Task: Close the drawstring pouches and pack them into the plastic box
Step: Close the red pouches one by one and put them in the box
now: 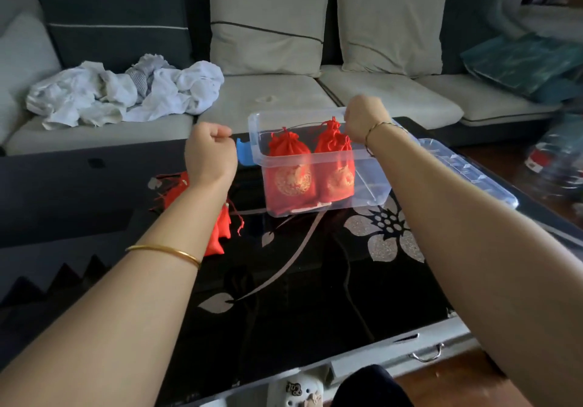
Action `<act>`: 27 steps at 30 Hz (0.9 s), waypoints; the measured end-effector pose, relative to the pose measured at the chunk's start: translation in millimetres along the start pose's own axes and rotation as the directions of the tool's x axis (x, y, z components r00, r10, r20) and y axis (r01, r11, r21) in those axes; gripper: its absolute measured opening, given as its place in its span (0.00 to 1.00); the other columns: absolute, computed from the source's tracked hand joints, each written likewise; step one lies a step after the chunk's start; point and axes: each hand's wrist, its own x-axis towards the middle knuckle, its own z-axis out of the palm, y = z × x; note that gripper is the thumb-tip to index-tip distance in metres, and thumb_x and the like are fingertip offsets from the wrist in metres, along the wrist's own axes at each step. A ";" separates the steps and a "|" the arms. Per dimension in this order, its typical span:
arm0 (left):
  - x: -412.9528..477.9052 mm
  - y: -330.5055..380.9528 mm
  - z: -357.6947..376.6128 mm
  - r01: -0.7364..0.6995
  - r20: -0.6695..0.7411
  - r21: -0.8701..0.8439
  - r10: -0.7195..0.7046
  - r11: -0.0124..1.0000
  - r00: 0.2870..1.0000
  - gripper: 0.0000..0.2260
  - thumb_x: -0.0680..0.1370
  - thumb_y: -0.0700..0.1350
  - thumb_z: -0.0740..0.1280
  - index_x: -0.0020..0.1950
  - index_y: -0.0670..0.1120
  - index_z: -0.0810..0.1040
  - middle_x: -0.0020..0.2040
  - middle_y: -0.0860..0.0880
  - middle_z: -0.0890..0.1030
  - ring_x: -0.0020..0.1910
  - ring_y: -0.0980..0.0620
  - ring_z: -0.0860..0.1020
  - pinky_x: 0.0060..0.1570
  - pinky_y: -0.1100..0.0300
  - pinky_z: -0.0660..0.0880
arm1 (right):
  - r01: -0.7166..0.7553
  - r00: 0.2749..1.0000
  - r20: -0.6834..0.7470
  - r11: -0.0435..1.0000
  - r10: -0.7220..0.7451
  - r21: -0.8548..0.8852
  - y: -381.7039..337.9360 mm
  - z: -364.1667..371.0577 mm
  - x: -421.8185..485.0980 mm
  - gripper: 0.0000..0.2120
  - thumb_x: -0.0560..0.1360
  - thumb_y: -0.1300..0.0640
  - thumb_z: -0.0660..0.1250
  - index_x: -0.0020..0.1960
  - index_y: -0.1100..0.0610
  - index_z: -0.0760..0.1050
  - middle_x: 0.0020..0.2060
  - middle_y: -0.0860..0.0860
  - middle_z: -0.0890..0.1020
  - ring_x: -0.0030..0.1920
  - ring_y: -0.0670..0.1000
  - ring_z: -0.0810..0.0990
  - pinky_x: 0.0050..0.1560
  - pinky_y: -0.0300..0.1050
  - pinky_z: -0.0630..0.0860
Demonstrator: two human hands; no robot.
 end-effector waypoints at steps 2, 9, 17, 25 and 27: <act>-4.5 -14.9 -11.9 0.055 -0.041 0.036 -0.054 0.998 0.998 0.13 0.77 0.36 0.59 0.58 0.44 0.76 0.57 0.48 0.77 0.53 0.50 0.76 0.47 0.61 0.70 | -0.006 0.994 -0.103 0.991 0.020 0.131 -11.8 -9.0 -13.9 0.11 0.74 0.70 0.59 0.52 0.66 0.77 0.47 0.63 0.78 0.52 0.61 0.78 0.45 0.44 0.72; -25.9 -72.7 -52.8 0.302 -0.163 0.217 -0.270 0.928 0.949 0.19 0.76 0.38 0.61 0.67 0.44 0.73 0.65 0.41 0.73 0.64 0.41 0.71 0.60 0.46 0.73 | 0.096 0.978 0.063 0.703 -0.196 0.704 -110.5 35.6 -121.8 0.12 0.72 0.71 0.59 0.47 0.61 0.78 0.38 0.59 0.82 0.38 0.56 0.82 0.44 0.51 0.80; -40.9 -116.0 -69.2 0.390 0.015 0.327 -0.417 0.861 0.909 0.15 0.77 0.48 0.63 0.58 0.39 0.75 0.58 0.39 0.76 0.58 0.37 0.74 0.53 0.44 0.75 | -0.099 0.929 0.343 0.794 -0.143 0.600 -142.6 130.4 -152.3 0.08 0.74 0.62 0.65 0.48 0.67 0.75 0.35 0.57 0.78 0.39 0.60 0.78 0.49 0.54 0.78; -51.1 -102.2 -75.8 0.509 0.257 -0.055 -0.481 0.859 0.838 0.17 0.75 0.52 0.69 0.54 0.40 0.79 0.42 0.47 0.80 0.39 0.50 0.77 0.38 0.60 0.72 | -0.172 0.933 0.341 0.688 -0.117 0.705 -133.6 141.0 -156.7 0.17 0.71 0.57 0.71 0.31 0.56 0.65 0.29 0.52 0.71 0.32 0.52 0.69 0.37 0.49 0.69; -56.4 -98.1 -75.9 0.472 0.286 -0.070 -0.435 0.879 0.854 0.18 0.72 0.54 0.71 0.55 0.44 0.79 0.46 0.48 0.79 0.42 0.51 0.78 0.41 0.60 0.74 | -0.157 0.940 0.319 0.669 -0.126 0.727 -124.4 132.1 -158.7 0.19 0.70 0.59 0.72 0.29 0.55 0.64 0.26 0.49 0.68 0.29 0.49 0.67 0.35 0.47 0.67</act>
